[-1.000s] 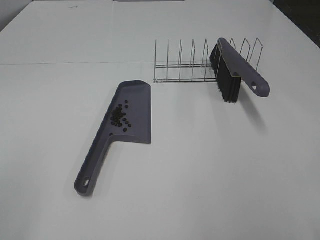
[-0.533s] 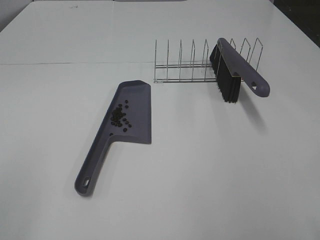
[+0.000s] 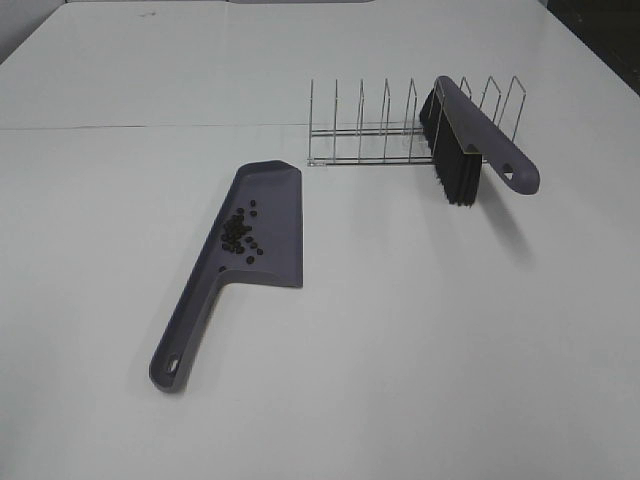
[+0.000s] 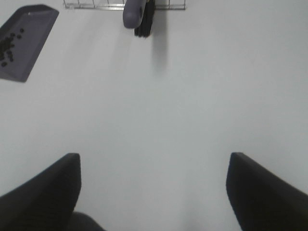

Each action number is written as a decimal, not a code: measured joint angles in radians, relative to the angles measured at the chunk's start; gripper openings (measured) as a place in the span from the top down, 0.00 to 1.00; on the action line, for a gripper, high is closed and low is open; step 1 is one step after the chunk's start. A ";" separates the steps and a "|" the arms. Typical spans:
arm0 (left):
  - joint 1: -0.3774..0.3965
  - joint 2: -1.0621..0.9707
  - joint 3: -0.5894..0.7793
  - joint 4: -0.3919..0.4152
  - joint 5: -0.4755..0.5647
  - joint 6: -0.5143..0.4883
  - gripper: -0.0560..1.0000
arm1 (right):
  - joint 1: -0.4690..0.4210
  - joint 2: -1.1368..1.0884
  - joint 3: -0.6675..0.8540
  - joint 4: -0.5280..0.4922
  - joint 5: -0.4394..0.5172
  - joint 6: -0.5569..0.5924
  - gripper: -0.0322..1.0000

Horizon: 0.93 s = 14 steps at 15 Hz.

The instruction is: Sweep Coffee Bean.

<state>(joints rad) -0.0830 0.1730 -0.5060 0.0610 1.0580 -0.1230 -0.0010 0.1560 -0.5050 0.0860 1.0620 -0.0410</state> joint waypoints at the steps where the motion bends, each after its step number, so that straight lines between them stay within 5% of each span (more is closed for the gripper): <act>1: 0.028 -0.037 0.000 0.000 0.000 0.000 0.32 | -0.012 -0.053 0.000 0.001 0.000 0.000 0.27; 14: 0.044 -0.176 0.000 0.001 -0.001 0.000 0.32 | -0.012 -0.159 0.004 0.004 0.000 0.000 0.27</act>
<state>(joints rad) -0.0390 -0.0030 -0.5060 0.0620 1.0570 -0.1230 -0.0130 -0.0030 -0.5010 0.0900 1.0620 -0.0410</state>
